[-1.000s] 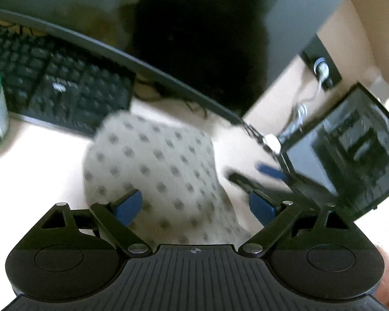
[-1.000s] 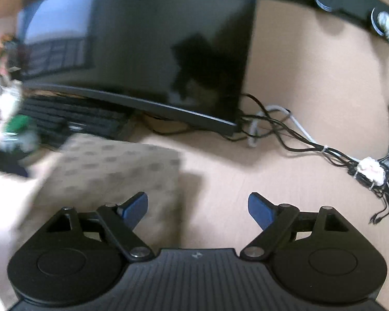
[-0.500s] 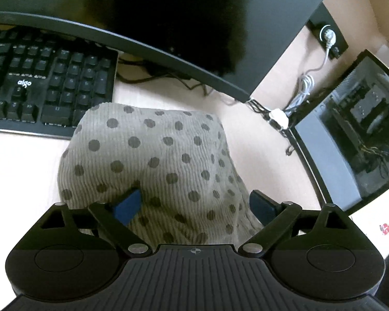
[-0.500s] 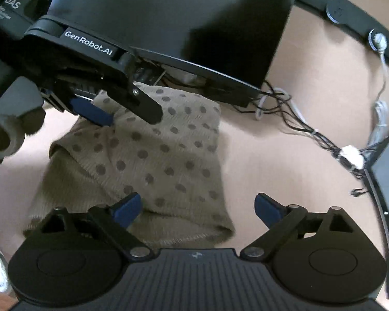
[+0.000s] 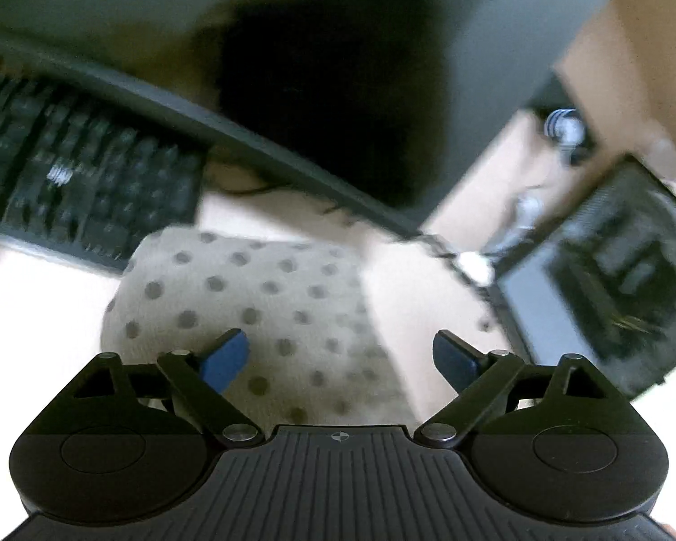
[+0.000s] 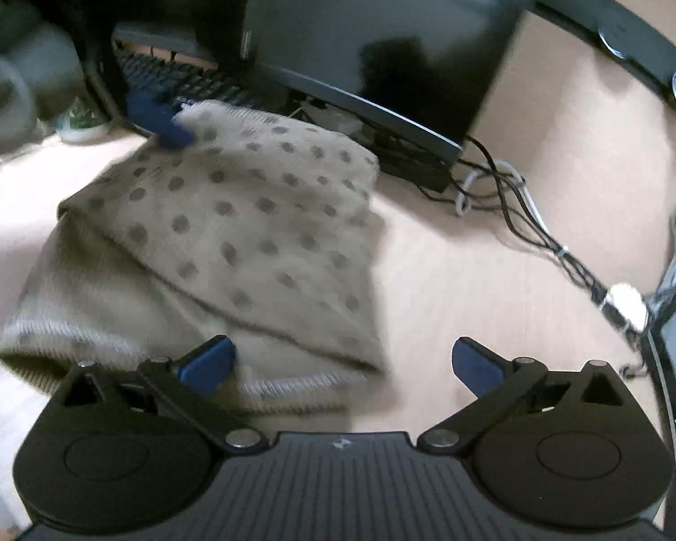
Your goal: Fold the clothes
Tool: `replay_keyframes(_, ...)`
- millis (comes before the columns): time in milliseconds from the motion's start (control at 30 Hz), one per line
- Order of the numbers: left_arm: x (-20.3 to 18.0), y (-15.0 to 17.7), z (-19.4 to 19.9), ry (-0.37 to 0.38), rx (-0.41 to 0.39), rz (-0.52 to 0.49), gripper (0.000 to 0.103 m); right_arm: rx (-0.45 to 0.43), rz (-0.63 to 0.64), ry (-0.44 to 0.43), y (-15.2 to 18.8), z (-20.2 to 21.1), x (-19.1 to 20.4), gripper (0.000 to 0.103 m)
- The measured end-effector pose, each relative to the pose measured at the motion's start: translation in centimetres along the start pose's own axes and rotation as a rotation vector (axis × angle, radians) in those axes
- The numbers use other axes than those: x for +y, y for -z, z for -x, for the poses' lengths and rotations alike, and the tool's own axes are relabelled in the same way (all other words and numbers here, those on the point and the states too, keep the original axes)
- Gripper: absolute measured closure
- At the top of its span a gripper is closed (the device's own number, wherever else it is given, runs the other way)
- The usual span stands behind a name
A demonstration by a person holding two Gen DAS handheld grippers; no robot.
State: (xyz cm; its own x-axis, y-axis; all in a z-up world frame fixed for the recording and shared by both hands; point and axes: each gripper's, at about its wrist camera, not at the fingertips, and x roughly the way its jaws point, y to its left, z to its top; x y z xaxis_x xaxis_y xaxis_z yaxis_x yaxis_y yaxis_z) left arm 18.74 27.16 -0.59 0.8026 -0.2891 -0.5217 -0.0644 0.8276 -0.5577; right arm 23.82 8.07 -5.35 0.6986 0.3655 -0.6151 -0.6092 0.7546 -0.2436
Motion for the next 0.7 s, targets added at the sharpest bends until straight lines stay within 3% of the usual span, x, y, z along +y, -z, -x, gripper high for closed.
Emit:
replay_keyframes(200,-2.3,1.6,0.5,-0.123,-0.104,0.056,0.01,-0.041,-0.194,-0.228,2.0,5.6,-5.8,0.0)
replay_keyframes(300,-4.2,3.0,2.2,-0.184,-0.176,0.074,0.009,-0.108,-0.237,-0.28,2.2,7.9,-8.1,0.0)
replay_keyframes(400,-10.2,7.8,8.0,-0.351,-0.348,0.011,0.003,-0.185,-0.239,-0.29,2.7,10.7,-9.3,0.0)
replay_keyframes(500,-15.4,13.9,11.4,-0.496,-0.481,-0.017,0.0,-0.189,-0.196,-0.276,3.9,11.9,-9.5,0.0)
replay_keyframes(700,-19.5,23.2,12.5,-0.698,-0.377,-0.021,0.0,-0.162,-0.232,-0.344,7.6,13.7,-8.6,0.0)
